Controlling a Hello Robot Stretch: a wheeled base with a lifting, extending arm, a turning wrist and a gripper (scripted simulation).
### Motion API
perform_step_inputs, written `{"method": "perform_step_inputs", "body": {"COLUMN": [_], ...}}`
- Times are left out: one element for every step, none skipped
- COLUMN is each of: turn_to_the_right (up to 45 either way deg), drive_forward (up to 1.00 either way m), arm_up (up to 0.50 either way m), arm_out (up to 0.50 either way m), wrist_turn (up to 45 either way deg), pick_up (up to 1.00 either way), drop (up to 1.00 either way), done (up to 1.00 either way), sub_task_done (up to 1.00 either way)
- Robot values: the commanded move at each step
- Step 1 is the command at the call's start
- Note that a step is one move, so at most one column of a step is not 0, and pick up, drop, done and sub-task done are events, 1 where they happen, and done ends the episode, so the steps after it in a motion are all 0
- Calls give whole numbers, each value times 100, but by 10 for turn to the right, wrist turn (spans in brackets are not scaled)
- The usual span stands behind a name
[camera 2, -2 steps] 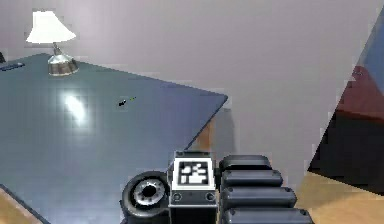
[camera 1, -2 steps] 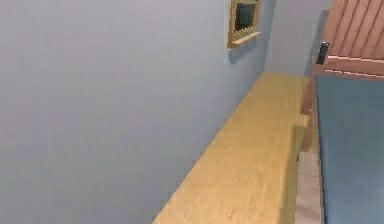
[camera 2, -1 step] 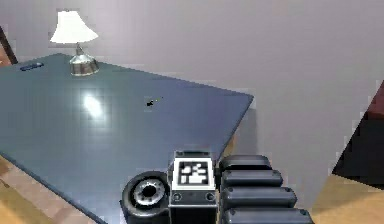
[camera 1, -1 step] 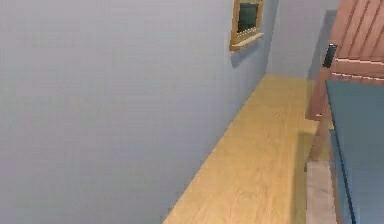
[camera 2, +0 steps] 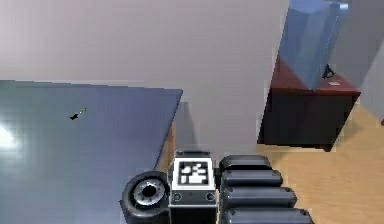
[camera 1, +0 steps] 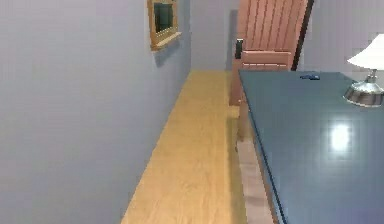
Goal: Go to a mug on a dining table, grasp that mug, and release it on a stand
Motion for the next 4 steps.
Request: {"method": "perform_step_inputs", "body": {"turn_to_the_right": [0,0,60,30], "drive_forward": [100,100,0,0], "arm_up": [0,0,0,0], "arm_out": [0,0,0,0], "wrist_turn": [0,0,0,0], "pick_up": [0,0,0,0], "drop": [0,0,0,0], "done": [0,0,0,0], "sub_task_done": [0,0,0,0]}}
